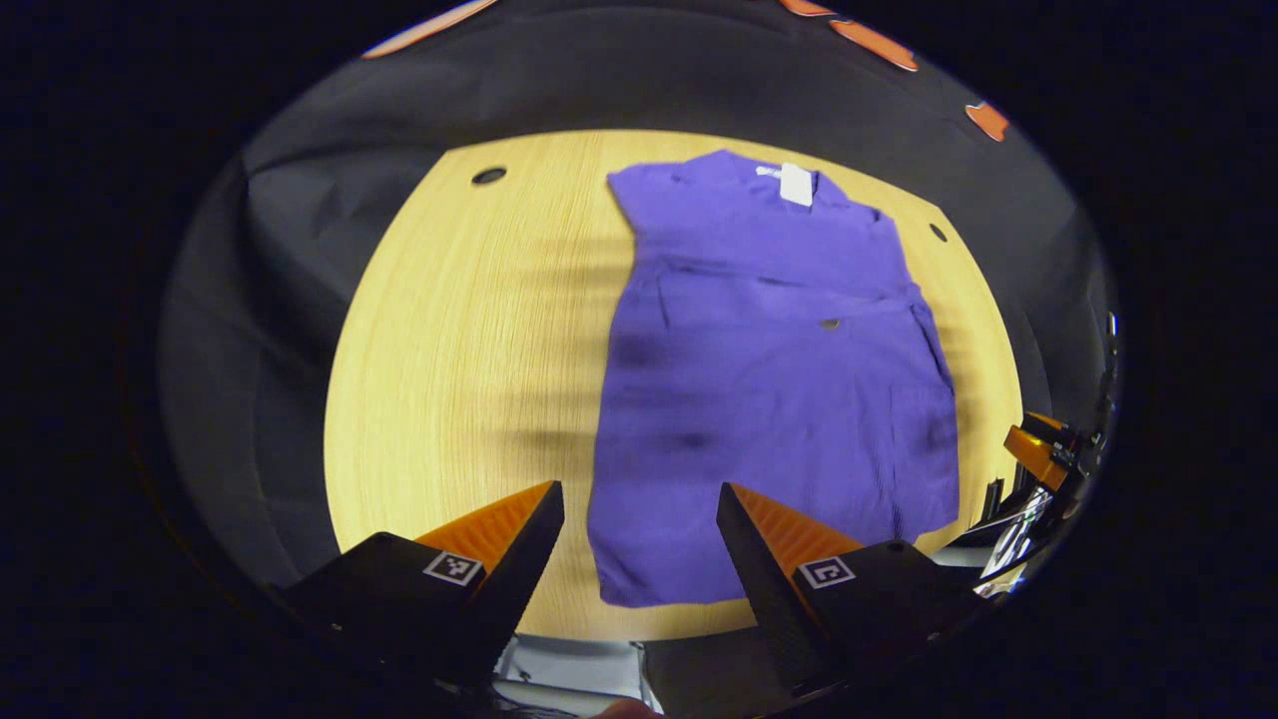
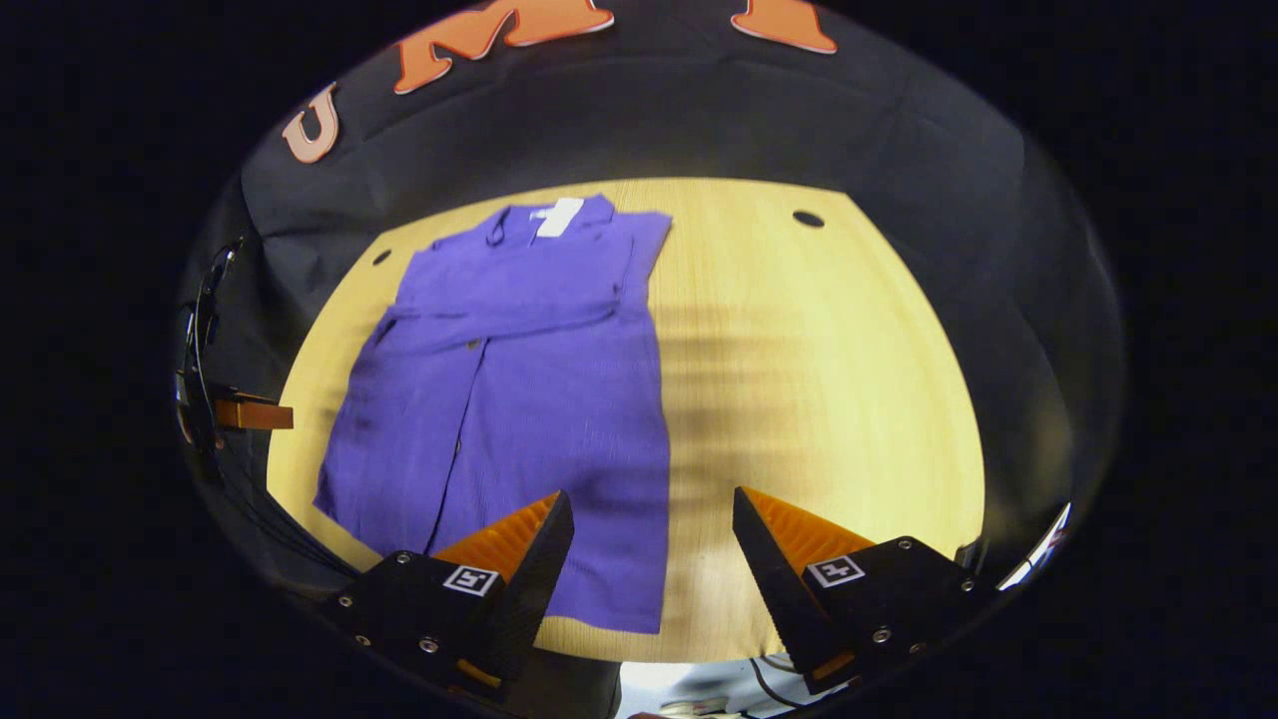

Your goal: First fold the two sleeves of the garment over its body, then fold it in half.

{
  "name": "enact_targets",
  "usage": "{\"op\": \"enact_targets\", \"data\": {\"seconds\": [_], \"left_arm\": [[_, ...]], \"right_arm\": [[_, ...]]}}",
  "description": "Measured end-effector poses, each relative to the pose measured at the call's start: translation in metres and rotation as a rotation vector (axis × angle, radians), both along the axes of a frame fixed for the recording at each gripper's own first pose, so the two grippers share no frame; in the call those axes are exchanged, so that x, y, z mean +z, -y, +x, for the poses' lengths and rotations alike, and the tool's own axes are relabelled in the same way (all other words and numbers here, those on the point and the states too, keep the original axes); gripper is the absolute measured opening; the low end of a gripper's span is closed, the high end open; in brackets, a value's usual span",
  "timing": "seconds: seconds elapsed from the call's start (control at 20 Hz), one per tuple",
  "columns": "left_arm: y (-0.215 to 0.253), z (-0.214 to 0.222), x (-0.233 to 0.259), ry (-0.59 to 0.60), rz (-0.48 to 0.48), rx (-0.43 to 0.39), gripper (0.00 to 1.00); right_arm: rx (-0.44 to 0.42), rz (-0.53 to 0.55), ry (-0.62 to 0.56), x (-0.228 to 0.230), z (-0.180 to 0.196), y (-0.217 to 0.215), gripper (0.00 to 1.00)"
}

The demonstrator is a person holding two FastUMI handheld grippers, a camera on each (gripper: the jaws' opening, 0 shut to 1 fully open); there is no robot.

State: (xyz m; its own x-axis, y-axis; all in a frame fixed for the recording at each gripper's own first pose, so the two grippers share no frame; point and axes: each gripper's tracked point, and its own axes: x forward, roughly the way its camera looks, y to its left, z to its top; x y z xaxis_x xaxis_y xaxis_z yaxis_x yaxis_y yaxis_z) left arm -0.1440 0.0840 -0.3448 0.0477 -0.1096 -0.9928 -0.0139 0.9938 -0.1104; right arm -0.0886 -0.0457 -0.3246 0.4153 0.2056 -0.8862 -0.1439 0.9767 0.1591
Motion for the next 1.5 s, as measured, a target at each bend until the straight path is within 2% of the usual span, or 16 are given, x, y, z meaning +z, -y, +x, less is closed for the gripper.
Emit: {"op": "enact_targets", "data": {"seconds": [0.4,0.75,0.8,0.85,0.95,1.05,1.1,1.15,1.3,1.35,1.4,1.45,1.5], "left_arm": [[-0.023,-0.066,-0.042,-0.158,0.014,0.069,0.99],[-0.022,-0.104,-0.060,-0.220,0.048,-0.012,0.98],[-0.021,-0.109,-0.063,-0.231,0.049,-0.027,0.98],[-0.019,-0.113,-0.067,-0.237,0.048,-0.036,0.98],[-0.016,-0.125,-0.075,-0.267,0.041,-0.028,0.97],[-0.014,-0.128,-0.077,-0.286,0.030,-0.024,0.95],[-0.015,-0.123,-0.079,-0.277,0.030,-0.029,0.94],[-0.016,-0.126,-0.081,-0.300,0.030,-0.020,0.87],[-0.010,-0.120,-0.082,-0.328,0.014,-0.029,0.76],[-0.008,-0.117,-0.083,-0.332,0.003,-0.027,0.63],[-0.005,-0.114,-0.082,-0.334,-0.010,-0.023,0.51],[-0.002,-0.113,-0.082,-0.337,-0.024,-0.021,0.39],[0.002,-0.113,-0.081,-0.339,-0.046,-0.011,0.34]], "right_arm": [[-0.023,-0.004,-0.262,-0.051,-0.053,0.006,0.95],[0.035,-0.023,-0.396,-0.072,-0.098,-0.005,0.87],[0.037,-0.029,-0.405,-0.074,-0.101,-0.005,0.97],[0.039,-0.037,-0.411,-0.076,-0.104,-0.004,0.86],[0.039,-0.037,-0.435,-0.080,-0.107,-0.005,0.82],[0.019,-0.009,-0.452,-0.084,-0.106,-0.011,0.74],[0.005,0.001,-0.463,-0.088,-0.108,-0.013,0.77],[-0.008,0.001,-0.484,-0.089,-0.111,-0.012,0.65],[-0.012,0.020,-0.486,-0.089,-0.104,-0.018,0.53],[-0.020,0.025,-0.488,-0.089,-0.104,-0.020,0.49],[-0.025,0.030,-0.495,-0.090,-0.103,-0.022,0.37],[-0.032,0.036,-0.496,-0.089,-0.102,-0.024,0.31],[-0.044,0.049,-0.499,-0.090,-0.100,-0.025,0.19]]}}
